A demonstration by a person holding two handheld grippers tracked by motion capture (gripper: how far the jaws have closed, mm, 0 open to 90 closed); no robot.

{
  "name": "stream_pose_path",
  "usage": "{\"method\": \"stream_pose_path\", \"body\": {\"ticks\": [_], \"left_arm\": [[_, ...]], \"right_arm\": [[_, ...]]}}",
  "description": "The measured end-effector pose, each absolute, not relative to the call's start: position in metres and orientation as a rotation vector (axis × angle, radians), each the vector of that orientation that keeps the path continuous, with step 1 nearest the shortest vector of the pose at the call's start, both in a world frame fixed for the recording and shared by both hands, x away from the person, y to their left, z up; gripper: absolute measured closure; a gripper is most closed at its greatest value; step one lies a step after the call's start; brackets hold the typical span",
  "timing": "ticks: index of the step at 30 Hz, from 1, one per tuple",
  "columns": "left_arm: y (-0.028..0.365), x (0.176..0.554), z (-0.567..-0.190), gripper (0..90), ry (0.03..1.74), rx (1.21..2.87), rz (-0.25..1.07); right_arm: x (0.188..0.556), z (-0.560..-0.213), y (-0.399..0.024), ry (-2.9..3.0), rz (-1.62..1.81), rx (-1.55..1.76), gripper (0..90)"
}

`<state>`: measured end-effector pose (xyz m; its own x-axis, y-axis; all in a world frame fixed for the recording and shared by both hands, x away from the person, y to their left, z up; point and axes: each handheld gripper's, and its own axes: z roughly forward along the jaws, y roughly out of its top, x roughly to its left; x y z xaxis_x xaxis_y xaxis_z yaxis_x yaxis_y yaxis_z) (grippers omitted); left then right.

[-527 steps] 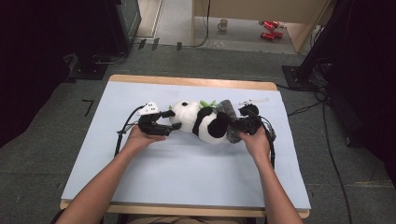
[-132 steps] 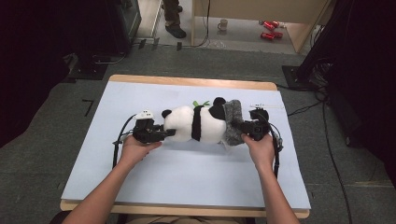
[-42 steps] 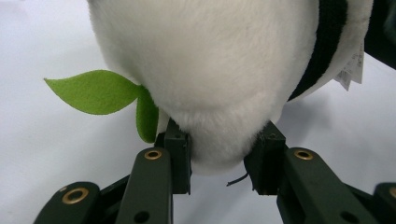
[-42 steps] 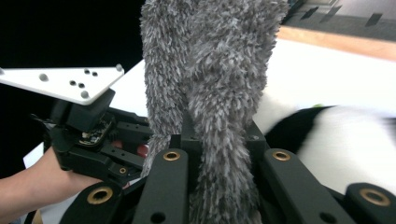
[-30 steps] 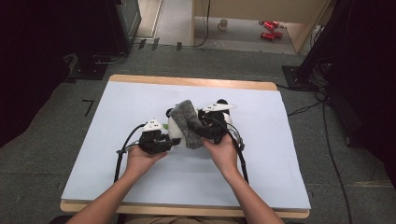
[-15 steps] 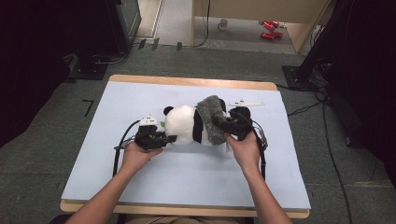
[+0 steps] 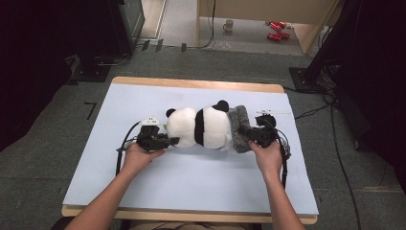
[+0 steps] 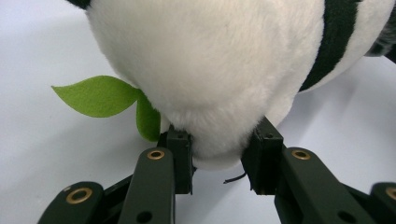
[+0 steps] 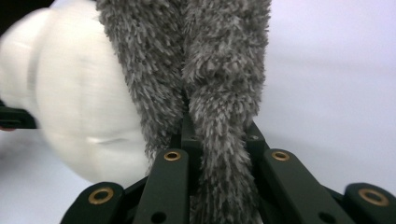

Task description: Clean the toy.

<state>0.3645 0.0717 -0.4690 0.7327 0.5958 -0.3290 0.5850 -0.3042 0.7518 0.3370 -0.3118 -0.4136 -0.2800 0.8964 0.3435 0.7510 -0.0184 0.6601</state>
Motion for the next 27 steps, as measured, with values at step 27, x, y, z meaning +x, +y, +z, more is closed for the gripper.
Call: {"method": "stream_pose_path", "body": {"ticks": [27], "left_arm": [[0.060, 0.338, -0.467, 67.8, 0.890, 1.941, 0.132]], "right_arm": [[0.331, -0.356, -0.223, 2.197, 1.426, 1.428, 78.2]]}}
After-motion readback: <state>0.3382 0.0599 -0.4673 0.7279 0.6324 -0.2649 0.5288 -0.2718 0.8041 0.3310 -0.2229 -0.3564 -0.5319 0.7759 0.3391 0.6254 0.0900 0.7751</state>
